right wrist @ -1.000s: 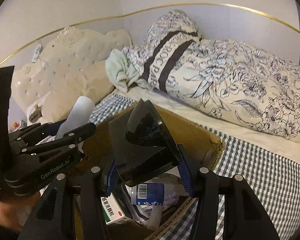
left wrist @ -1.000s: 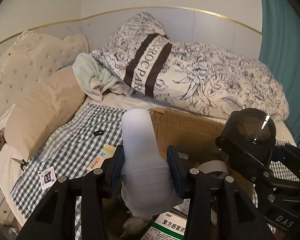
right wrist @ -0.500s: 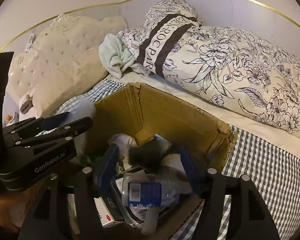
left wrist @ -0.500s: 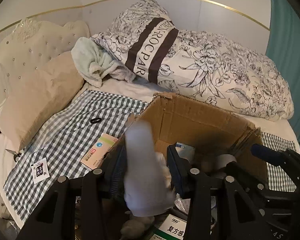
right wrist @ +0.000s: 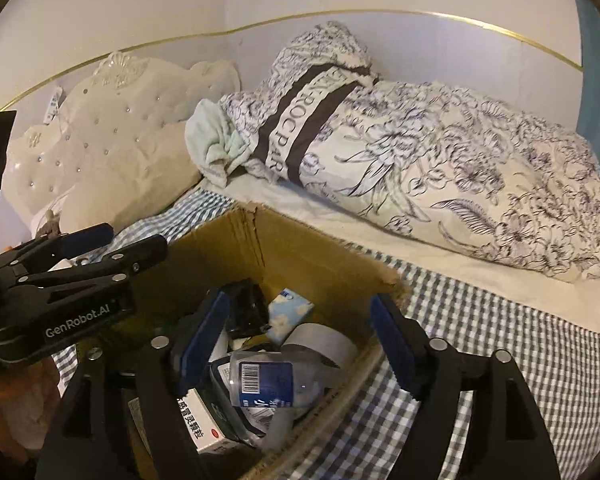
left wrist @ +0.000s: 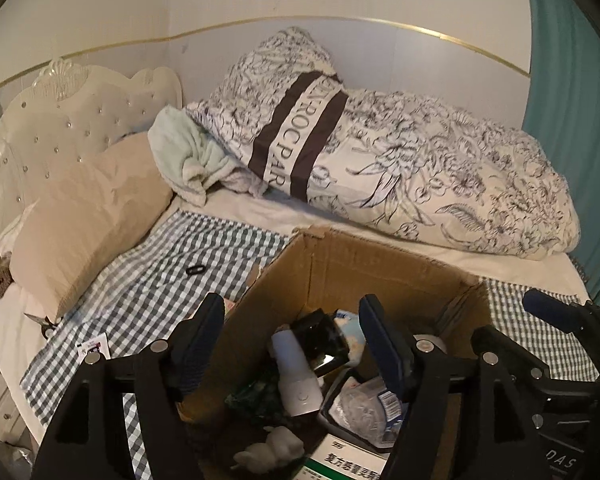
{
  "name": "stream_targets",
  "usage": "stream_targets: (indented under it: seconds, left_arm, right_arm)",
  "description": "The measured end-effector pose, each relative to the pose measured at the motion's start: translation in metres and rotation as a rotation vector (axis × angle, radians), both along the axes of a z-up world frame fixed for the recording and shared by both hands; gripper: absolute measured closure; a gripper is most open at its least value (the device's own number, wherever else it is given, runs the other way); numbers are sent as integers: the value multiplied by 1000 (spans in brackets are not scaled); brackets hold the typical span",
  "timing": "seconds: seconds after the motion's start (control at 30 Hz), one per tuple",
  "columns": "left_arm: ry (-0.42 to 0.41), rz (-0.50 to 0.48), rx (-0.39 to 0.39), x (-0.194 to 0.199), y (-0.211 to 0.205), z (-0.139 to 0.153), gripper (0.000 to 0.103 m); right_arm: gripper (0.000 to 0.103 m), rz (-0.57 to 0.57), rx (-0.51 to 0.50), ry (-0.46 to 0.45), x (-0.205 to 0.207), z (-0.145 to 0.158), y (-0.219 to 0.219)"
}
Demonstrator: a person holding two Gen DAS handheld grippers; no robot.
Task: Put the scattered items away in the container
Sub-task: 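Open both tools to drop the white tube and black object inside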
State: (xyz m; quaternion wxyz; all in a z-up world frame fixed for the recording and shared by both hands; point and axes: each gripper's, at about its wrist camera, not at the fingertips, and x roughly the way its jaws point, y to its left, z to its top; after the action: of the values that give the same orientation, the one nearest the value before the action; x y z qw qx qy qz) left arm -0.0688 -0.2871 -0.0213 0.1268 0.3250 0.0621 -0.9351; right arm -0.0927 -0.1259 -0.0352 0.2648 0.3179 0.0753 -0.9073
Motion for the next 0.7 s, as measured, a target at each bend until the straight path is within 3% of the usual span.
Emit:
stream_targets:
  seconds: [0.33,0.57,0.7]
  left_arm:
    - [63,-25,-3,18,19,30,12]
    - [113,-34,8,30,36,51,4]
    - [151,-45,-5,37,51,65,0]
  right_arm:
    - [15,-43,-42,62,21,37,35]
    - [13,-62,-45,111,38,57,58]
    - [2,-90,-52,139,47,66,74]
